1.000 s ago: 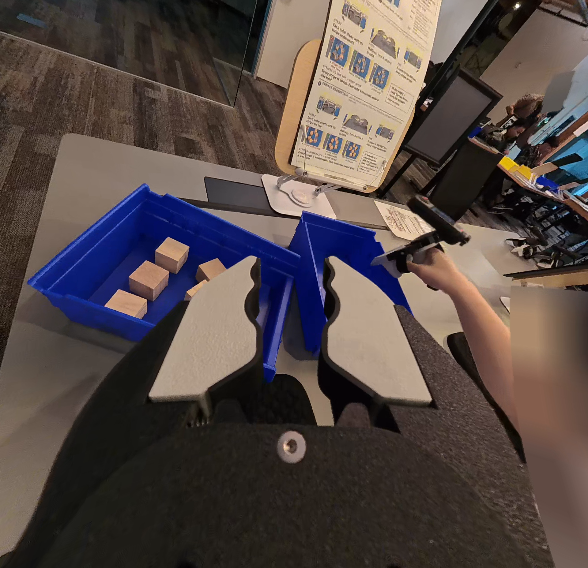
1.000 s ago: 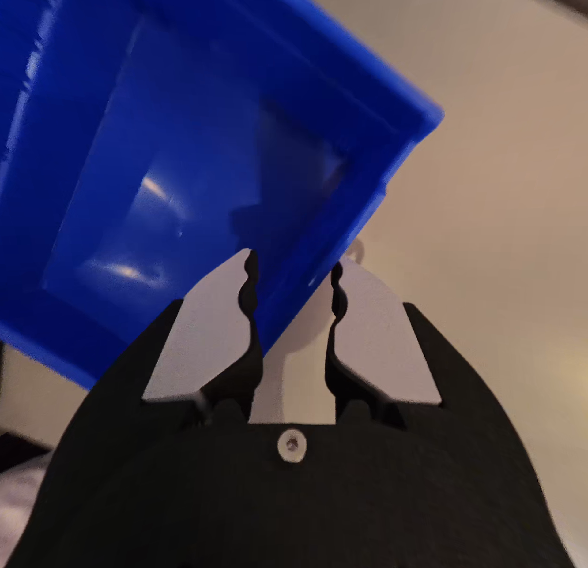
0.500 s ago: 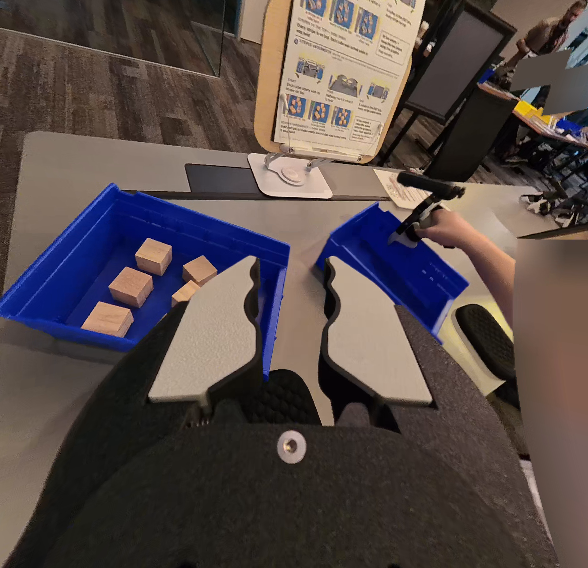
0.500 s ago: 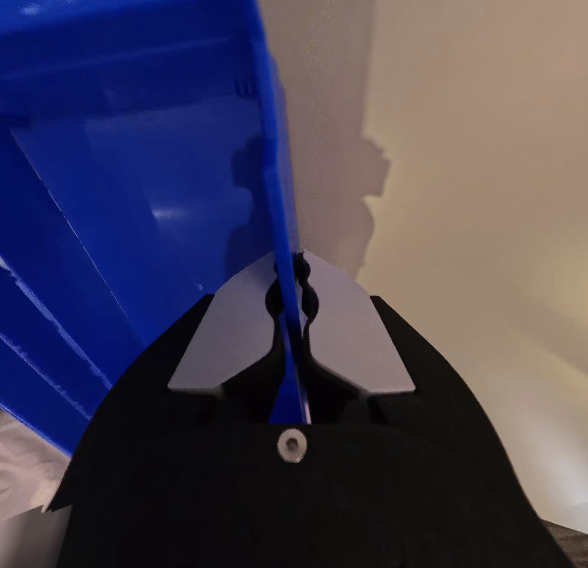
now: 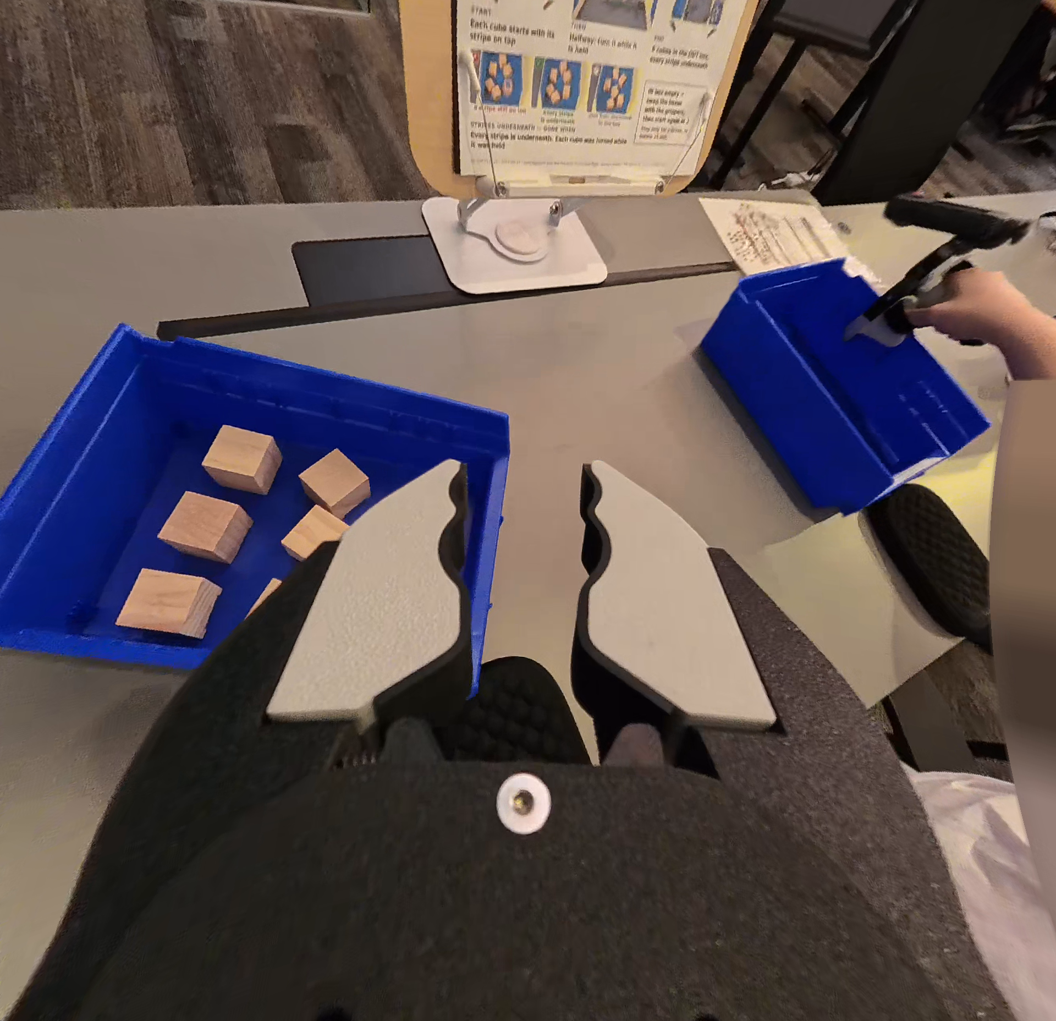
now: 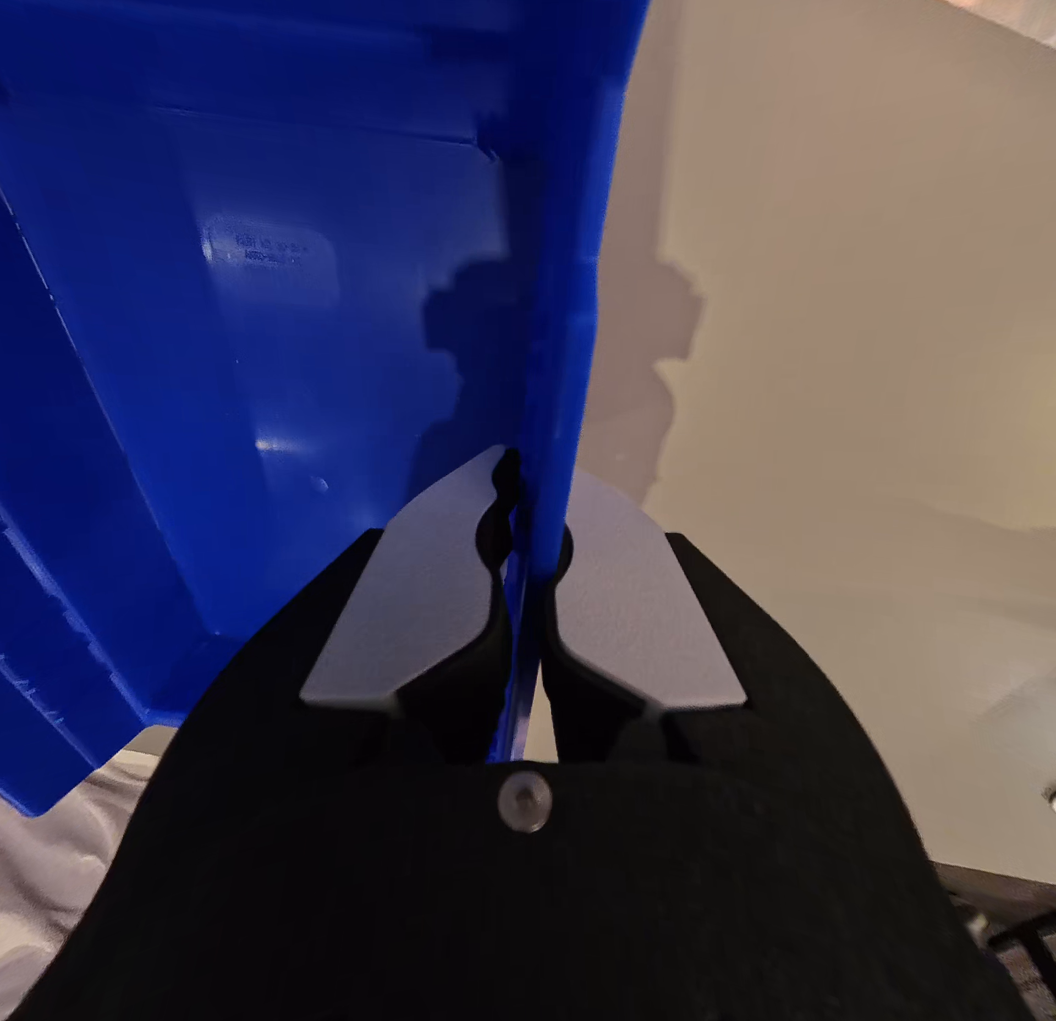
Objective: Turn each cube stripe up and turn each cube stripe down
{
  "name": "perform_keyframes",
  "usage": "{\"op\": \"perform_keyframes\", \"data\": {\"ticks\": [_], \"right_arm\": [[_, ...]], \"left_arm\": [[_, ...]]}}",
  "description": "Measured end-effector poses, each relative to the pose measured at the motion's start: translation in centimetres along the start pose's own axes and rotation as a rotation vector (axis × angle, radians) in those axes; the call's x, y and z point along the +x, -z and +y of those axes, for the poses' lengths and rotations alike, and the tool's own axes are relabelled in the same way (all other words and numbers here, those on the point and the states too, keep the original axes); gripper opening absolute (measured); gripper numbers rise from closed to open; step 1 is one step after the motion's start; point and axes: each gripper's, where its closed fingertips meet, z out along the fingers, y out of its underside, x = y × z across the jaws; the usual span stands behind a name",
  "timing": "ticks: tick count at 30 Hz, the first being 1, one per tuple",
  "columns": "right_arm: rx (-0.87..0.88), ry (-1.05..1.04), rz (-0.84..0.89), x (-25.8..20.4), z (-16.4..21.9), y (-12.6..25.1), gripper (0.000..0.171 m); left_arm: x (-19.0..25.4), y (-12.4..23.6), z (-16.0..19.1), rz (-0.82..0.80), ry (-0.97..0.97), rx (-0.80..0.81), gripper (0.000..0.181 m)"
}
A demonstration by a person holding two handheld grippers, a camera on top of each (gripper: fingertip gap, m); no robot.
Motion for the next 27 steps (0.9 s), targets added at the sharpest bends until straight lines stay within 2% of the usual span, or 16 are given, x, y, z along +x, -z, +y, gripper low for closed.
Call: {"op": "perform_keyframes", "data": {"ticks": [8,13,16,17,19,23,25,27], "right_arm": [[0.016,-0.141,0.003,7.8,2.5,0.7,0.006],[0.077,-0.179,-0.046,8.7,2.5,0.8,0.006],[0.097,-0.149,-0.02,8.7,2.4,0.8,0.006],[0.102,-0.129,-0.02,8.6,2.4,0.8,0.014],[0.149,-0.113,0.0,8.5,2.1,1.7,0.043],[0.454,-0.095,0.091,8.4,0.2,7.3,0.054],[0.668,-0.087,0.072,6.5,-0.4,11.3,0.059],[0.876,-0.052,0.011,3.5,-0.3,15.1,0.059]], "left_arm": [[-0.3,-2.4,0.4,-0.038,0.008,-0.082,0.038],[-0.8,-2.8,-0.4,-0.075,0.015,-0.058,0.035],[-0.6,-3.0,-0.5,-0.044,0.019,-0.058,0.035],[-0.5,-3.0,-0.5,-0.026,0.014,-0.054,0.035],[-0.3,-2.7,-1.0,0.0,0.003,-0.025,0.034],[-1.6,-1.2,-2.6,-0.013,-0.002,0.097,0.038],[-4.3,-0.6,-2.6,-0.094,0.035,0.133,0.046],[-8.7,-0.5,-0.7,-0.228,0.115,0.086,0.059]]}}
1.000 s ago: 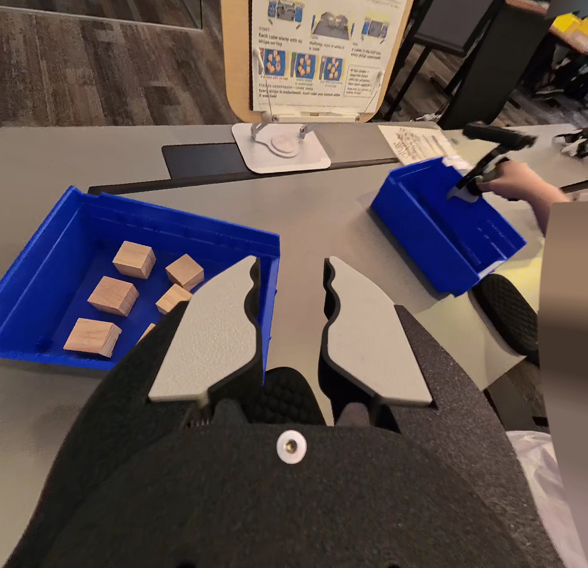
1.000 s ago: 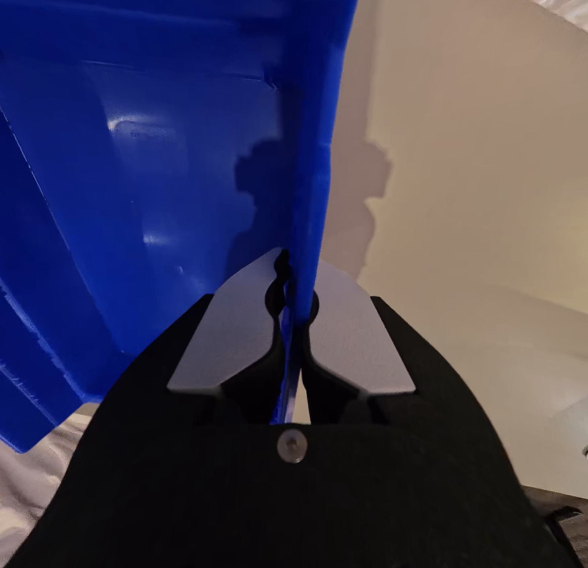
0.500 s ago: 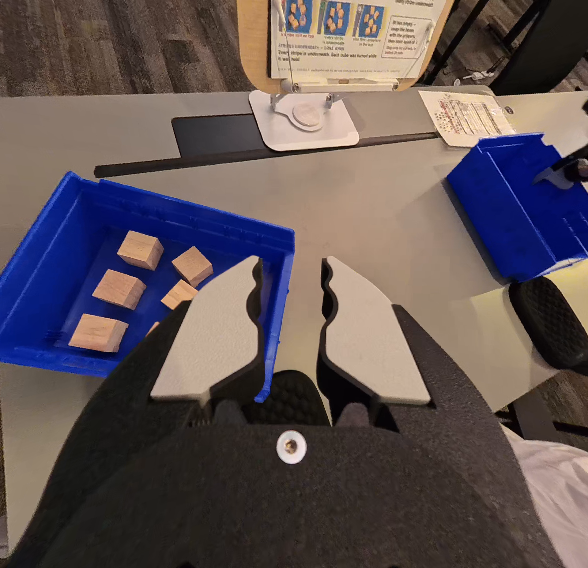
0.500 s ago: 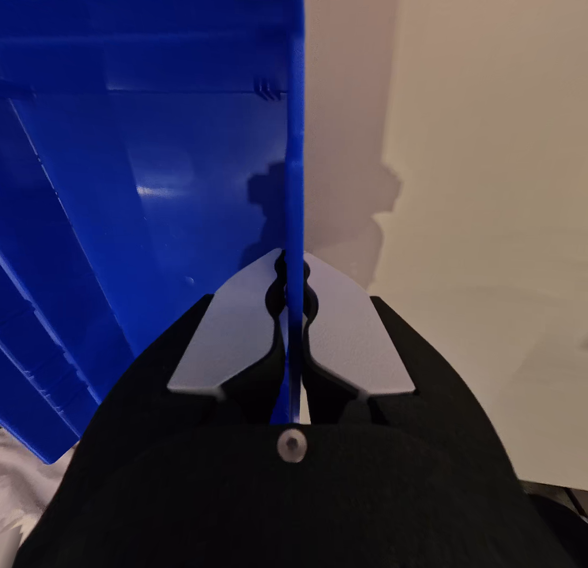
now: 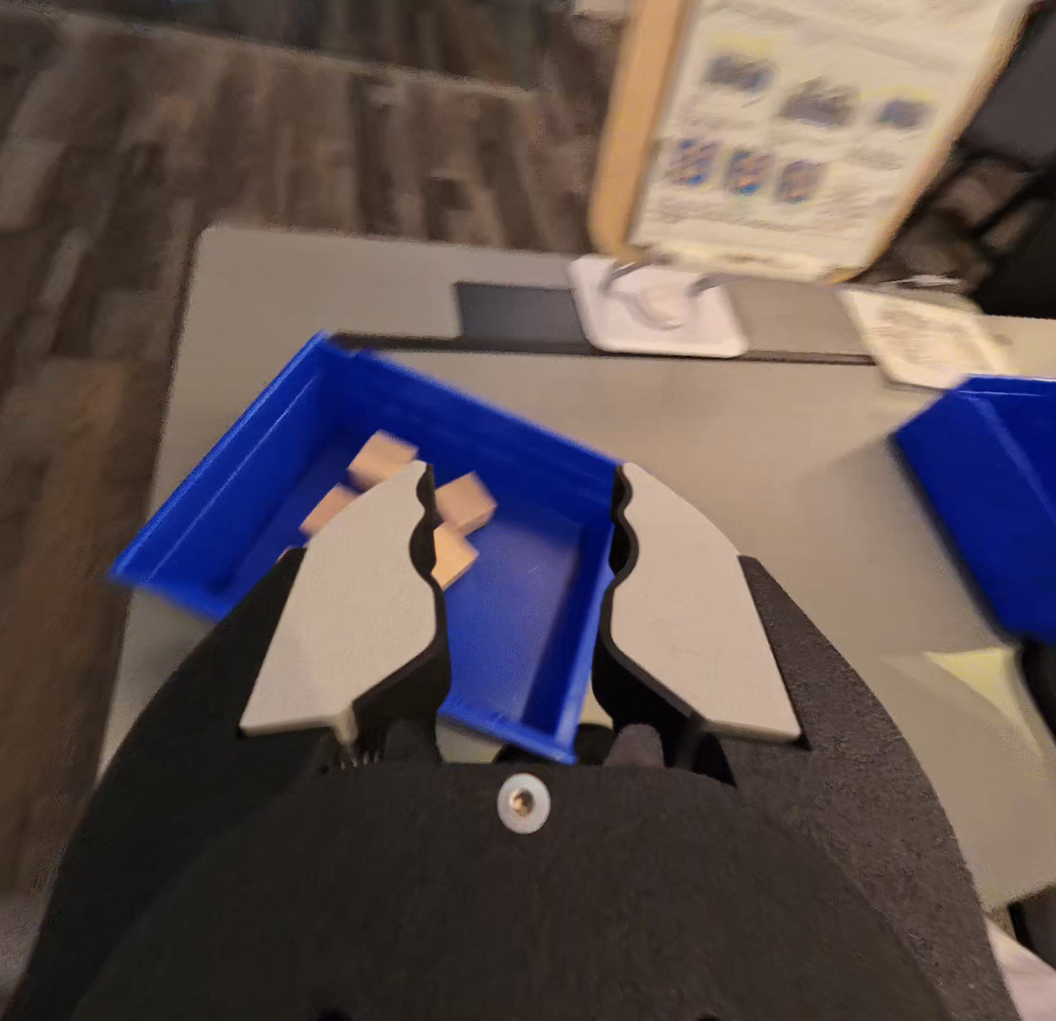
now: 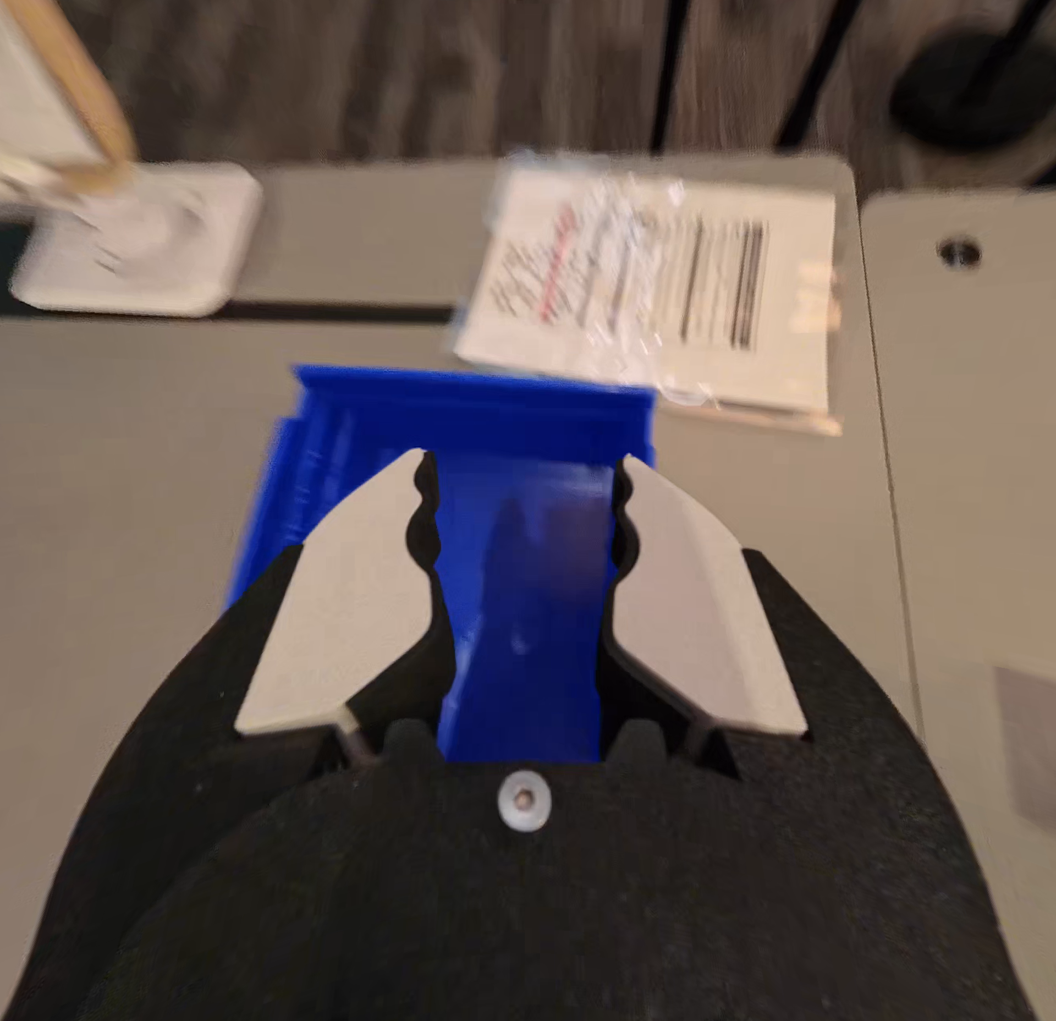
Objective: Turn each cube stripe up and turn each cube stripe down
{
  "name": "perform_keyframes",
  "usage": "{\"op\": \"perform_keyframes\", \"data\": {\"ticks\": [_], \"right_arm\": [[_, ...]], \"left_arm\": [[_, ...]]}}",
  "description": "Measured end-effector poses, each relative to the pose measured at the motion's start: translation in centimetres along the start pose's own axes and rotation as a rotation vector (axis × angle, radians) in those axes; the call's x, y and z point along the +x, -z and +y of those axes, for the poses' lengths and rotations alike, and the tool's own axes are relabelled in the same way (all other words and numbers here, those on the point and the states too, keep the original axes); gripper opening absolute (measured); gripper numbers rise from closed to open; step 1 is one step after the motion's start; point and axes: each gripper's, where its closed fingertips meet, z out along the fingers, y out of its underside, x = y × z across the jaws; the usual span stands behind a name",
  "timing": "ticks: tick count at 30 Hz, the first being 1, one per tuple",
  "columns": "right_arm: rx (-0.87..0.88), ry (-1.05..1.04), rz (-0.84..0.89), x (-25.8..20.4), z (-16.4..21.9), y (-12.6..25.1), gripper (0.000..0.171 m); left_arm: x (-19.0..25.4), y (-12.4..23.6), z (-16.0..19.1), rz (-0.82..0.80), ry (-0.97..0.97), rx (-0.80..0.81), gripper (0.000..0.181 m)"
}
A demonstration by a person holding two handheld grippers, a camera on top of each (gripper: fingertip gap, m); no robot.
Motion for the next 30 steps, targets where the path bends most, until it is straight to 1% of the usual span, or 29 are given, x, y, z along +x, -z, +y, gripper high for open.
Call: {"op": "perform_keyframes", "data": {"ticks": [1,2,3,4,5,7,8,11,12,13,15,16,18,22,24,27,30], "right_arm": [[0.083,0.006,-0.03,-1.3,-0.9,1.2,0.057],[0.148,0.01,-0.049,-2.3,-1.6,2.1,0.054],[0.195,0.012,-0.067,-3.2,-1.9,2.8,0.054],[0.233,0.009,-0.084,-3.8,-2.2,3.2,0.053],[0.266,0.007,-0.103,-4.4,-2.5,3.4,0.051],[0.302,0.04,-0.133,-5.5,-3.3,3.9,0.047],[0.324,0.062,-0.115,-5.6,-3.6,4.1,0.046],[0.339,0.124,-0.053,-5.8,-3.9,4.2,0.043],[0.319,0.133,-0.046,-5.9,-3.7,4.1,0.042],[0.301,0.139,-0.047,-6.2,-3.5,3.9,0.042],[0.287,0.154,-0.061,-6.8,-3.3,3.5,0.042],[0.285,0.16,-0.063,-7.1,-3.3,3.4,0.042],[0.267,0.177,-0.059,-7.4,-3.2,3.1,0.042],[0.214,0.208,-0.038,-7.6,-2.6,2.3,0.043],[0.192,0.217,-0.038,-7.7,-2.3,1.9,0.043],[0.17,0.228,-0.037,-7.8,-2.0,1.7,0.044],[0.168,0.231,-0.038,-7.8,-2.0,1.7,0.043]], "left_arm": [[-2.2,-0.4,1.4,-0.049,0.058,-0.067,0.054],[-3.6,-0.9,2.6,-0.041,0.134,-0.128,0.041],[-4.4,-1.6,3.1,0.014,0.217,-0.144,0.036],[-5.2,-2.3,3.4,0.066,0.299,-0.148,0.035],[-6.5,-2.9,4.2,0.072,0.375,-0.169,0.035],[-9.6,-3.8,7.3,-0.028,0.502,-0.292,0.045],[-10.5,-4.1,8.6,-0.06,0.548,-0.341,0.047],[-12.3,-5.1,10.2,-0.085,0.648,-0.386,0.048],[-12.6,-5.2,10.6,-0.1,0.667,-0.4,0.042],[-12.6,-5.2,10.6,-0.096,0.672,-0.4,0.041],[-12.4,-5.0,10.5,-0.104,0.657,-0.405,0.046],[-11.9,-4.8,10.2,-0.087,0.642,-0.397,0.049],[-10.9,-4.2,9.4,-0.052,0.611,-0.374,0.05],[-11.8,-2.7,9.3,-0.176,0.586,-0.358,0.052],[-12.8,-3.1,10.2,-0.219,0.603,-0.399,0.052],[-13.2,-4.3,12.6,-0.221,0.646,-0.519,0.051],[-13.7,-5.5,13.7,-0.238,0.631,-0.586,0.048]]}}
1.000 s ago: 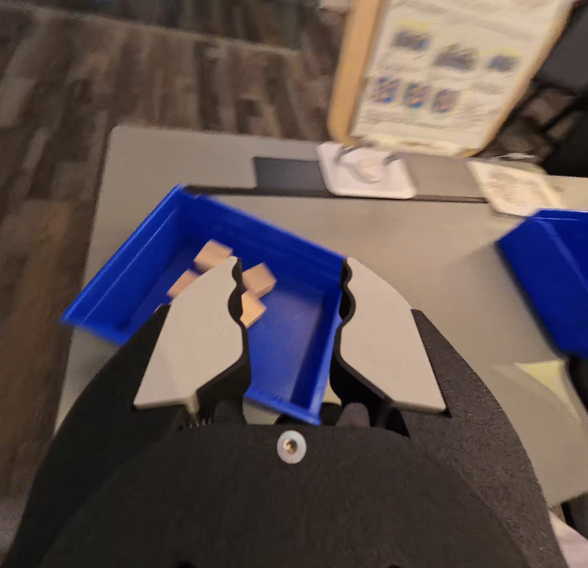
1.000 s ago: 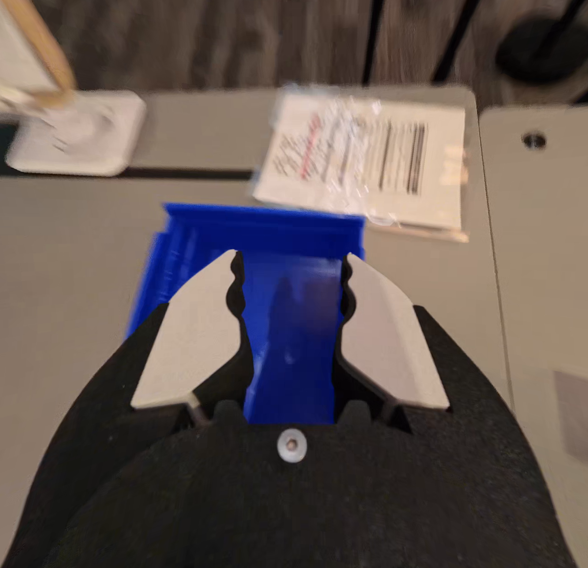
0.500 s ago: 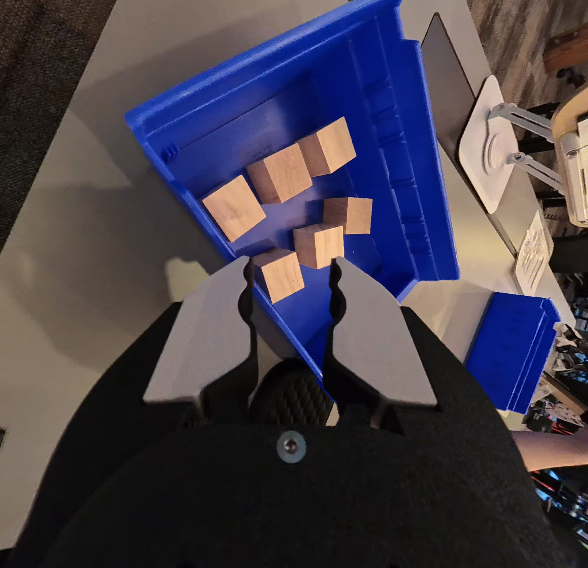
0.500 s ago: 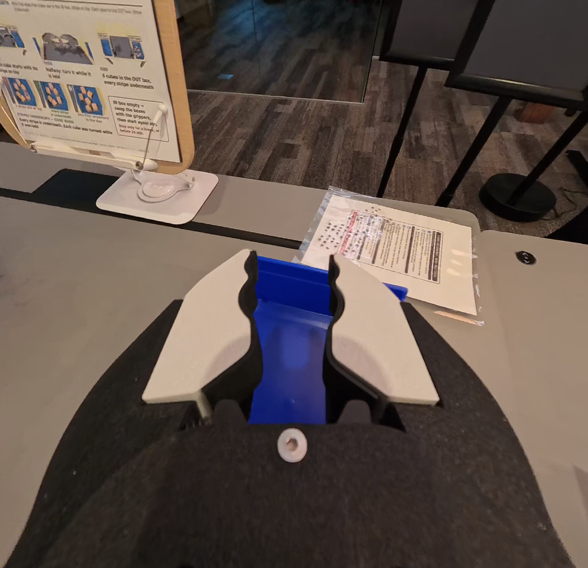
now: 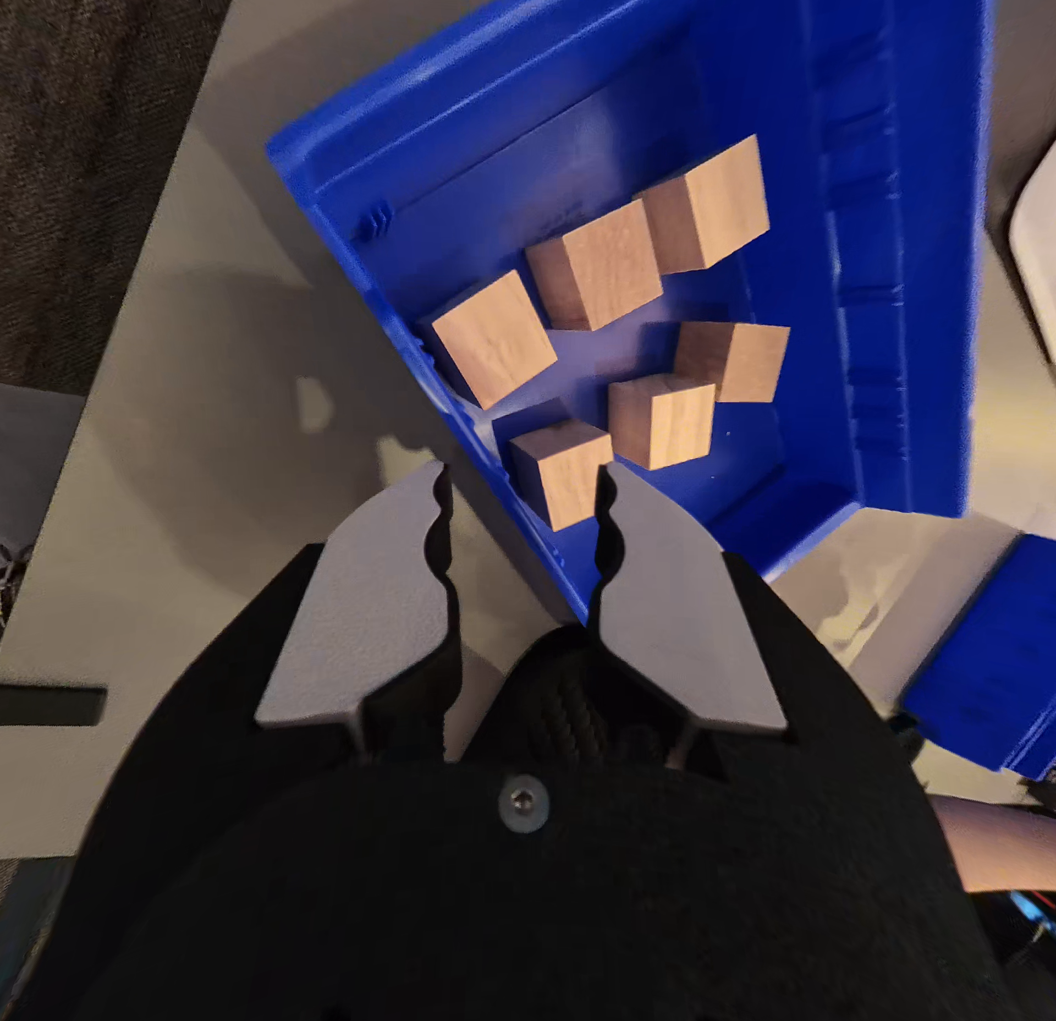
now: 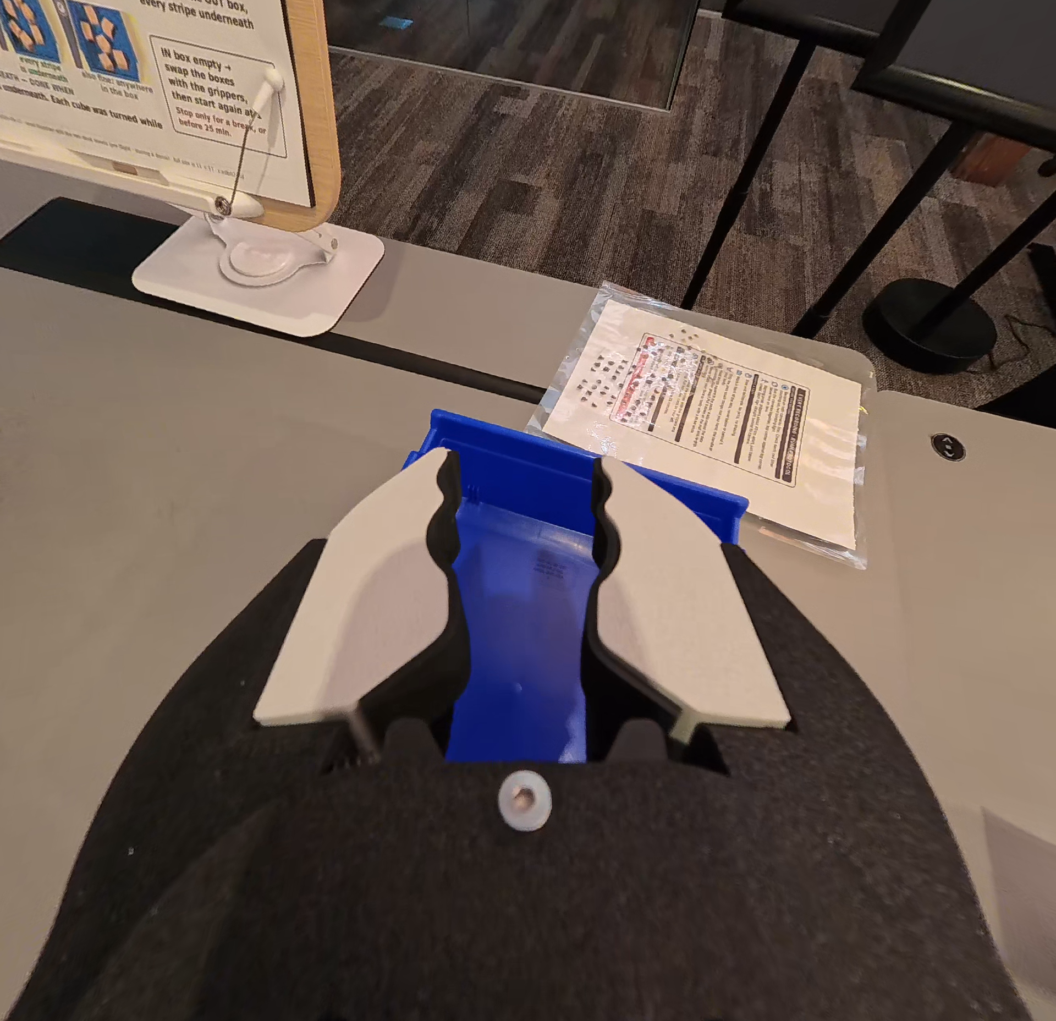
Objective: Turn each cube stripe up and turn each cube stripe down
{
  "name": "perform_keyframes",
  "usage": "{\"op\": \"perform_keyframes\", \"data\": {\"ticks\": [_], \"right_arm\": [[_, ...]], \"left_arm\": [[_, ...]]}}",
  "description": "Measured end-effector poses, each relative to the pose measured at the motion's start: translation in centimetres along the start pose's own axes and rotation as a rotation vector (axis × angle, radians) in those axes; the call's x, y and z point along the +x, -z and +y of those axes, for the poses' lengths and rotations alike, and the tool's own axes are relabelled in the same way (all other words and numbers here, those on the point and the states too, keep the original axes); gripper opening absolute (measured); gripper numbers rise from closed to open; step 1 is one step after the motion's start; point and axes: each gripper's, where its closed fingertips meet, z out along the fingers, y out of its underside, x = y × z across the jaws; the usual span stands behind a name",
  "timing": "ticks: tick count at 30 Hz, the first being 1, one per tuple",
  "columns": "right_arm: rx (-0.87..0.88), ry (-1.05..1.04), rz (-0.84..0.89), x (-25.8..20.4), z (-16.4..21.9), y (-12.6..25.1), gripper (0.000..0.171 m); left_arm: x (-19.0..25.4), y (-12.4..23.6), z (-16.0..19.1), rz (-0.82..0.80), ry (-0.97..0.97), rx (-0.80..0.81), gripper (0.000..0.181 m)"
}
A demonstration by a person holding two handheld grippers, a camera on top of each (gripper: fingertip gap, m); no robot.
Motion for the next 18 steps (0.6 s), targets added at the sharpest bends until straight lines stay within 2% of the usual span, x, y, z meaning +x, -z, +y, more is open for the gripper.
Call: {"op": "perform_keyframes", "data": {"ticks": [4,12,18], "right_arm": [[0.003,-0.004,0.0,0.2,0.0,0.1,0.043],[-0.018,0.005,-0.014,0.0,0.3,-0.3,0.044],[-0.05,0.039,-0.022,-0.7,0.7,-1.1,0.043]], "left_arm": [[-1.0,-1.4,0.7,-0.119,-0.062,-0.093,0.017],[-0.4,-1.9,-0.2,-0.189,-0.164,-0.125,0.015],[2.6,-3.3,-2.6,-0.176,-0.416,-0.124,0.014]]}}
